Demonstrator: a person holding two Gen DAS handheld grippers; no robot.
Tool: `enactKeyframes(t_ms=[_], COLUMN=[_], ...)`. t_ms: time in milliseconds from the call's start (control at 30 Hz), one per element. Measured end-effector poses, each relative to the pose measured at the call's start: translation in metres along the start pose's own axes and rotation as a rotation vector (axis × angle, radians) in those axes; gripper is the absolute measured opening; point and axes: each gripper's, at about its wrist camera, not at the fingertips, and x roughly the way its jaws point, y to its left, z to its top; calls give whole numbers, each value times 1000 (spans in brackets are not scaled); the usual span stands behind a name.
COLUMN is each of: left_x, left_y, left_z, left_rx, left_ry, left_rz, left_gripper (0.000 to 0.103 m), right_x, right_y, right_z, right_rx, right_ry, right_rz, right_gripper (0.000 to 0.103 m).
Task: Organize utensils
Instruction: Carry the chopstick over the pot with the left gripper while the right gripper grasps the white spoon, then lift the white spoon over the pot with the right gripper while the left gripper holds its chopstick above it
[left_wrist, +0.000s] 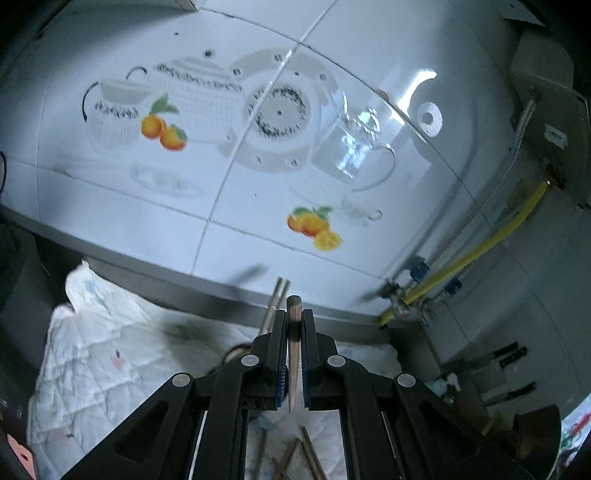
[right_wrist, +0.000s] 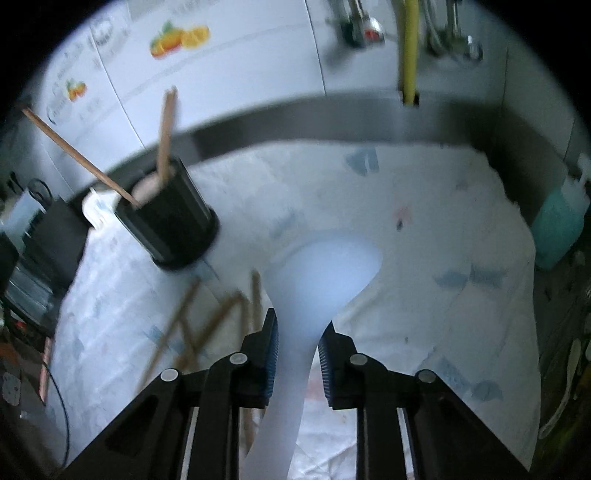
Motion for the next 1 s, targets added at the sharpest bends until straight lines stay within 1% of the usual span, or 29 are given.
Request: enactKeyframes(t_ms=[100, 200, 300, 433, 600, 733, 800, 900, 1000], left_x=[2, 12, 31, 60, 92, 106, 111, 115, 118], left_y=[1, 0, -2, 3, 19, 29, 33, 36, 39], left_z=[9, 15, 15, 12, 2, -4, -5, -7, -8], left_rx=[16, 51, 94, 116, 108, 96, 91, 87, 86], left_ry=[-26, -29, -7, 42, 113, 140, 146, 151, 156], left_rz=[31, 64, 107, 144, 153, 147, 141, 133, 130], left_gripper=[6, 6, 6, 6, 6, 6, 6, 6, 6], right_x=[-11, -12, -10, -6, 12, 26, 34, 41, 46], right_y=[10, 22, 33, 46, 65, 82, 90, 102, 114], right_z=[15, 34, 51, 70, 97, 115, 123, 133, 137], right_rx=[-16, -26, -34, -42, -76, -93, -96, -105, -121], right_ry=[-76, -134, -178, -220, -274, -326, -374, -438, -526], right_rz=[21, 45, 78, 137, 185, 203, 221, 226, 199], right_gripper=[19, 18, 14, 9, 8, 8, 8, 8, 8])
